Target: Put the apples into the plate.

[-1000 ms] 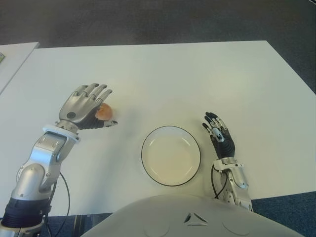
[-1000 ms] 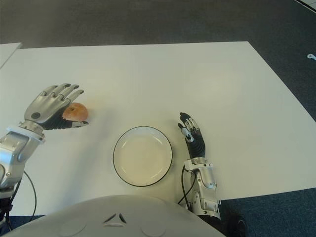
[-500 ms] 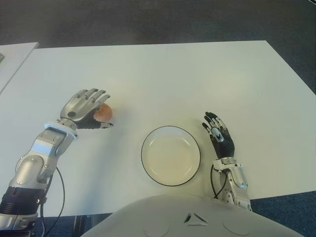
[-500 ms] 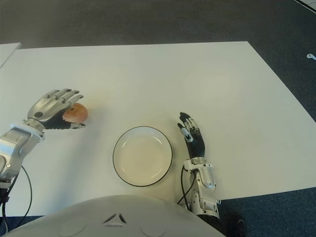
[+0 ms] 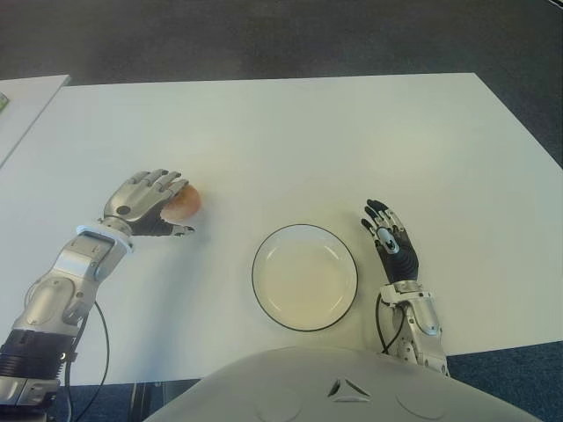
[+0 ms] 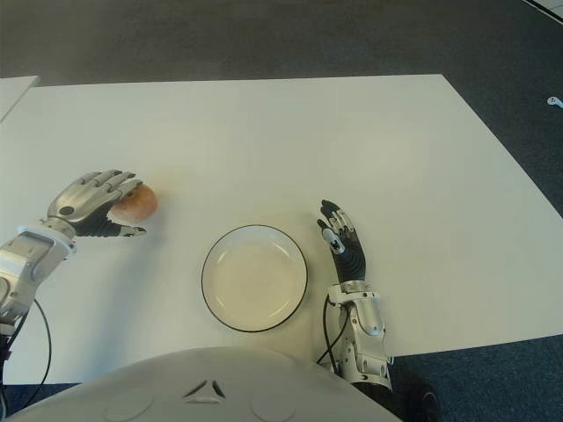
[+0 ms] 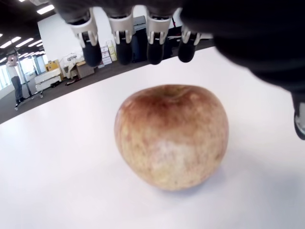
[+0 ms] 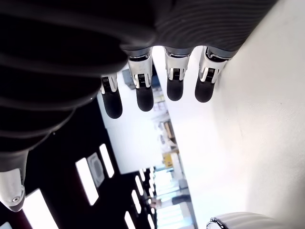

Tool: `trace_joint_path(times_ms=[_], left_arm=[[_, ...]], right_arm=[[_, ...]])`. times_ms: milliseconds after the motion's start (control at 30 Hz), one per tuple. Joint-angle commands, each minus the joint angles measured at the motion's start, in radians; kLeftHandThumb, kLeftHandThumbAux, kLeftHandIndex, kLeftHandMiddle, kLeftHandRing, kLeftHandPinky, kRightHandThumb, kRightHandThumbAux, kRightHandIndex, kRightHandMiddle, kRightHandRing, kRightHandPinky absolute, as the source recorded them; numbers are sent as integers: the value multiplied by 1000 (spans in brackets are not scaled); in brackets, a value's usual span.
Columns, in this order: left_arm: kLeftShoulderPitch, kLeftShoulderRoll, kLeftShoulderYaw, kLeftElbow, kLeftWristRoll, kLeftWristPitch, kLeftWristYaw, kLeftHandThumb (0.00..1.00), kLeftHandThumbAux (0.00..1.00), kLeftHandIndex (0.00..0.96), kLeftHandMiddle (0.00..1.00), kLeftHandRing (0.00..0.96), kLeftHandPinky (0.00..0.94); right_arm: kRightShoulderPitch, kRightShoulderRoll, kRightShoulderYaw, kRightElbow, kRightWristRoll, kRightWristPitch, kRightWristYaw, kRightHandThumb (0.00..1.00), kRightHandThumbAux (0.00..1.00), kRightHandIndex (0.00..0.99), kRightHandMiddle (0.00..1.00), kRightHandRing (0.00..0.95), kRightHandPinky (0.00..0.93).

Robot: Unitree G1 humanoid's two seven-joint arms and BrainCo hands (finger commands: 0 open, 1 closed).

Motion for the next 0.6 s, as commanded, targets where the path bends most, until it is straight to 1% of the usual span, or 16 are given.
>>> trace_joint_path(times_ms=[33,200,367,600], left_arm=[[-18,9,-21,38,-10,17,22,267,333,6,0,0,17],[-31,10,-35,65,-10,27,33,292,329,0,0,0,17],[-51,12,-57,103,-3,31,59,300,331,2,0,0,30],[-77,24,-87,153,3,33,106,288,334,0,0,0,22]], right_arm=[[9,-2,-4,20,-9,8,-6,249,518,169,139,42,5],[11,-3,-6,17,-1,17,-5,269,517,181,133,39,3],[12,-8,-7,15,2,25,0,266,503,182,137,43,2],[9,-8,-11,26,-2,3,3,247,497,180,144,51,6]])
